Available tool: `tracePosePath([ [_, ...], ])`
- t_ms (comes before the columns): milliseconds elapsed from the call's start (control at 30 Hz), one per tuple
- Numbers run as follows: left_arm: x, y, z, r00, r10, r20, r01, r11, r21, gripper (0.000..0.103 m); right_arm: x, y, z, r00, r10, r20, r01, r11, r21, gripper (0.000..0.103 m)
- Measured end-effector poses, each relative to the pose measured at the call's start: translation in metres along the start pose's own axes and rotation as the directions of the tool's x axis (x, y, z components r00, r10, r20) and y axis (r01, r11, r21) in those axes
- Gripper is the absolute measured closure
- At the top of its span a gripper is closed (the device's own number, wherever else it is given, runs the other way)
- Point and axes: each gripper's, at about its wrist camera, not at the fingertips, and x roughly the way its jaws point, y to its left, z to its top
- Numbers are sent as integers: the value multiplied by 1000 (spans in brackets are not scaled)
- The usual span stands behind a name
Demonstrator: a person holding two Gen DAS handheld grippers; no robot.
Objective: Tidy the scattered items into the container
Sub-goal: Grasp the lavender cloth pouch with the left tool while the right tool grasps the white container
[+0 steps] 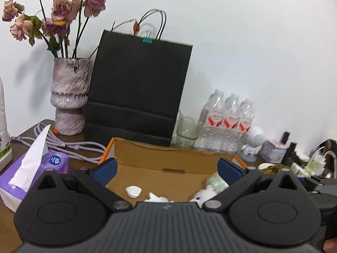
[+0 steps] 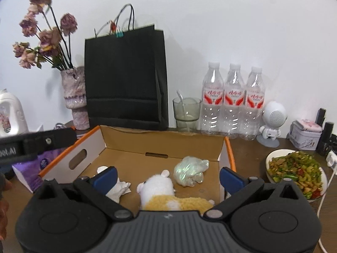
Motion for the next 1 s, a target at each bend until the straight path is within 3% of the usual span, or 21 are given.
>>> tracePosePath([
  [200,-48,2,3,999,-19,51,18,1000,11,0,-46,-5,-10,999,-9,49,10,1000,-20,0],
  [433,-98,17,-14,999,38,38,-41,997,72,0,-97,-11,-44,999,-41,35,43,997,-61,0],
  [567,-120,22,-35,998,55,-21,-53,995,89,0,-119,-10,-69,999,-51,4,51,995,-83,0],
  [733,-136,12,-69,992,20,-121,-9,996,92,0,-135,-6,-104,997,-55,-55,51,996,-80,0],
  [900,-130,-13,-108,968,9,-250,18,994,107,0,-141,-6,-137,992,-53,-115,47,998,-50,0],
  [1000,-124,-29,-128,952,56,-301,-16,991,134,0,-145,-6,-149,991,-41,-129,36,999,-34,0],
])
